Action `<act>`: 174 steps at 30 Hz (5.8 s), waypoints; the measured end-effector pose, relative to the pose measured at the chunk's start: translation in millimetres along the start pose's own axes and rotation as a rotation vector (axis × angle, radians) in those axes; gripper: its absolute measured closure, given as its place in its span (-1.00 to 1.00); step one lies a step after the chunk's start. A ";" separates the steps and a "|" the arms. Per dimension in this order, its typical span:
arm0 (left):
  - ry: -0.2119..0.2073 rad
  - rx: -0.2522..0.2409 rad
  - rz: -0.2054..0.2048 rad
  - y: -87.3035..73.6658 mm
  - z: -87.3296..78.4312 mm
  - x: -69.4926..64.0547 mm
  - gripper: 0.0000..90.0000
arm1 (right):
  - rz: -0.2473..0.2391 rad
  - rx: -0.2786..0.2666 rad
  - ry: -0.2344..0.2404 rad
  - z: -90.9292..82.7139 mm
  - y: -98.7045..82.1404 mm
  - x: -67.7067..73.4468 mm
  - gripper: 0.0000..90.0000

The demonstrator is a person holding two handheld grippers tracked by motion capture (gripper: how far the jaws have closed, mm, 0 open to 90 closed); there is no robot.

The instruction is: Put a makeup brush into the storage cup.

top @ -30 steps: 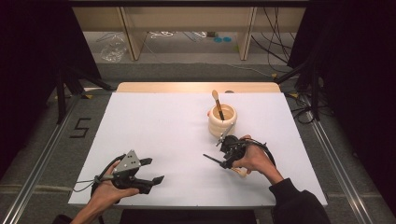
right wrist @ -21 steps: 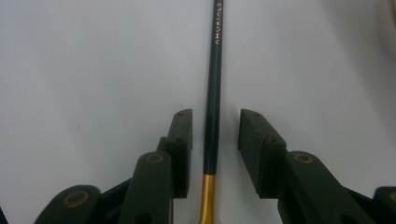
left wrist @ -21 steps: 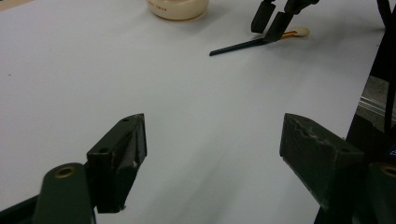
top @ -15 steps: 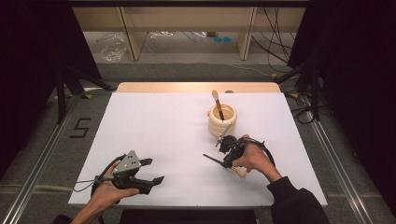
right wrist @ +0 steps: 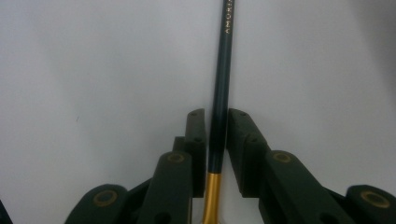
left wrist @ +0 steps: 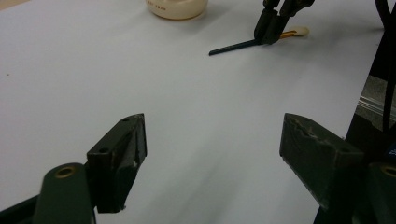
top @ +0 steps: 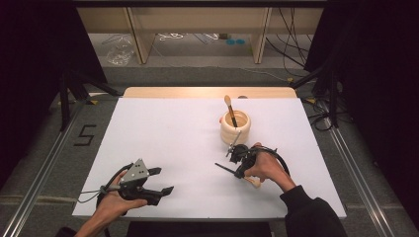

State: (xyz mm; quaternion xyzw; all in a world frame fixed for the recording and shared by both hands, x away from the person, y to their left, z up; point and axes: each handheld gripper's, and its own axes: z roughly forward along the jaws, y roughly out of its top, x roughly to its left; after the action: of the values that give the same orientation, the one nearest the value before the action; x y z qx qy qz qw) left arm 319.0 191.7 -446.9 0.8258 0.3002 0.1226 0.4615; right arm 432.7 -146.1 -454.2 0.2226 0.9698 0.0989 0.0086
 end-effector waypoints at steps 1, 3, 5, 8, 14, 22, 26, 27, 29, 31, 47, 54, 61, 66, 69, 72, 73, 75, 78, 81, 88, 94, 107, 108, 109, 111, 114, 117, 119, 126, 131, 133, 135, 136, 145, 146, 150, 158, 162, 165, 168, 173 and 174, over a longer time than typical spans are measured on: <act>0.004 -0.004 0.001 -0.3 -0.1 -0.5 -0.48 | -0.005 -0.004 0.004 0.3 -0.1 -0.8 0.77; 0.008 -0.012 -0.007 0.2 0.2 -1.0 -0.48 | -0.020 0.001 0.001 0.6 0.1 -3.5 0.81; 0.007 -0.004 0.000 0.2 -0.1 -0.4 -0.48 | 0.003 0.025 0.002 -0.1 2.2 -1.7 0.82; 0.009 -0.012 -0.006 0.2 -0.1 -0.6 -0.48 | -0.024 0.026 -0.011 1.2 3.8 -2.3 0.83; 0.007 -0.010 -0.003 0.4 -0.5 -0.5 -0.48 | 0.006 0.048 -0.002 1.1 7.5 2.2 0.83; 0.012 -0.009 -0.004 -0.1 -0.8 -0.8 -0.48 | -0.039 0.070 -0.028 2.4 9.8 -0.2 0.84; 0.009 -0.009 -0.002 0.4 -0.9 -0.1 -0.48 | -0.051 0.076 -0.032 2.7 10.8 -0.1 0.85; 0.004 -0.012 0.000 0.0 -1.1 0.0 -0.48 | -0.051 0.076 -0.032 2.7 10.8 -0.1 0.85; 0.005 -0.010 0.001 0.3 -1.4 0.6 -0.48 | -0.053 0.078 -0.037 3.0 11.1 0.9 0.88; 0.004 -0.011 -0.005 0.2 -1.2 0.5 -0.48 | -0.059 0.080 -0.042 2.8 11.2 1.6 0.88; 0.015 -0.008 0.000 -0.2 -1.6 1.6 -0.47 | -0.040 0.015 -0.026 -13.0 9.0 3.3 0.88; 0.017 -0.008 -0.003 -0.5 -1.2 2.0 -0.48 | -0.045 -0.027 -0.042 -25.0 5.5 1.6 0.88; 0.011 -0.005 -0.006 -0.7 -0.3 3.1 -0.48 | -0.061 -0.063 -0.046 -34.4 4.2 0.9 0.88; 0.018 -0.007 -0.005 -0.8 0.5 3.1 -0.48 | -0.081 -0.081 -0.046 -38.1 3.6 1.2 0.88; 0.021 -0.005 -0.007 -0.9 0.6 3.1 -0.48 | -0.100 -0.086 -0.054 -40.2 4.4 3.5 0.88; 0.022 -0.005 -0.011 0.1 0.8 4.1 -0.48 | -0.111 -0.089 -0.060 -42.6 5.6 6.5 0.88; 0.023 -0.005 -0.009 -0.3 0.7 4.9 -0.48 | -0.116 -0.093 -0.059 -43.3 6.0 7.3 0.88; 0.024 -0.007 -0.015 -0.6 0.9 5.1 -0.48 | -0.123 -0.101 -0.061 -45.0 6.6 8.9 0.88; 0.023 -0.001 -0.011 0.0 1.0 5.1 -0.48 | -0.139 -0.104 -0.058 -46.7 7.4 10.3 0.88; 0.019 -0.003 -0.013 0.5 1.3 5.7 -0.48 | -0.148 -0.114 -0.066 -47.6 7.9 12.4 0.88; 0.026 0.005 -0.005 2.9 2.4 6.8 -0.48 | -0.187 -0.125 -0.061 -49.3 10.3 18.2 0.88; 0.031 -0.011 -0.002 8.1 4.5 8.0 -0.47 | -0.209 -0.125 -0.058 -49.7 12.4 23.7 0.88; -0.033 0.027 0.086 24.0 24.3 0.3 -0.39 | -0.329 -0.100 -0.046 -46.3 23.4 45.8 0.88; -0.039 0.039 0.099 25.6 25.6 -0.3 -0.37 | -0.337 -0.097 -0.040 -45.8 24.2 48.1 0.88; -0.050 0.040 0.101 26.5 27.9 -1.9 -0.36 | -0.354 -0.098 -0.041 -44.8 25.0 49.4 0.88; -0.070 0.071 0.130 28.6 31.1 -3.3 -0.34 | -0.364 -0.105 -0.021 -42.7 26.5 53.6 0.88; -0.093 0.083 0.143 30.5 36.5 -6.6 -0.28 | -0.363 -0.100 0.002 -40.5 27.8 59.9 0.88; -0.116 0.092 0.162 32.5 40.1 -9.5 -0.23 | -0.379 -0.097 0.010 -39.1 29.3 63.1 0.88; -0.121 0.103 0.176 34.1 41.5 -11.3 -0.16 | -0.388 -0.095 0.011 -38.7 30.0 65.0 0.88; -0.155 0.145 0.248 38.3 47.7 -18.2 0.06 | -0.456 -0.087 0.003 -35.2 34.1 72.4 0.88; -0.178 0.161 0.283 40.5 51.2 -23.6 0.21 | -0.452 -0.080 0.012 -33.6 35.9 78.7 0.88; -0.182 0.181 0.313 41.7 52.0 -24.6 0.27 | -0.457 -0.071 0.016 -33.5 36.2 80.0 0.88; -0.193 0.190 0.312 41.8 53.7 -26.7 0.32 | -0.463 -0.069 0.023 -32.9 36.3 81.7 0.88; -0.194 0.201 0.329 42.3 54.1 -27.1 0.35 | -0.465 -0.066 0.017 -32.6 36.7 82.6 0.88; -0.206 0.260 0.388 43.4 59.9 -34.4 0.49 | -0.495 -0.061 0.014 -30.1 39.2 90.0 0.88; -0.206 0.264 0.396 43.5 60.2 -34.8 0.52 | -0.505 -0.058 0.022 -29.1 39.9 90.3 0.88; -0.213 0.281 0.413 42.8 62.4 -36.7 0.58 | -0.463 -0.027 0.025 -28.9 39.1 93.6 0.88; -0.223 0.316 0.465 41.9 67.2 -40.9 0.69 | -0.511 -0.047 0.028 -25.0 41.2 92.2 0.88; -0.217 0.320 0.469 41.1 70.3 -43.8 0.73 | -0.502 -0.041 0.025 -22.8 41.2 94.2 0.88; -0.224 0.334 0.485 41.9 70.7 -43.9 0.78 | -0.513 -0.035 0.034 -21.9 41.5 94.0 0.87; -0.213 0.329 0.482 40.8 71.8 -45.2 0.83 | -0.513 -0.038 0.037 -21.8 41.8 94.1 0.87; -0.208 0.331 0.494 40.5 72.8 -45.4 0.84 | -0.517 -0.042 0.035 -22.8 41.9 94.0 0.87; -0.210 0.329 0.491 40.4 73.0 -45.7 0.84 | -0.520 -0.044 0.034 -23.2 41.9 93.9 0.87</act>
State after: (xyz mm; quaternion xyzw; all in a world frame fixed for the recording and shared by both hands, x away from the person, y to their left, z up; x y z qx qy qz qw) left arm 333.3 97.7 -449.4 0.9453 0.0580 0.0941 0.3068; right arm 364.7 -72.9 -420.7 -0.0362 0.9921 0.1180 0.0224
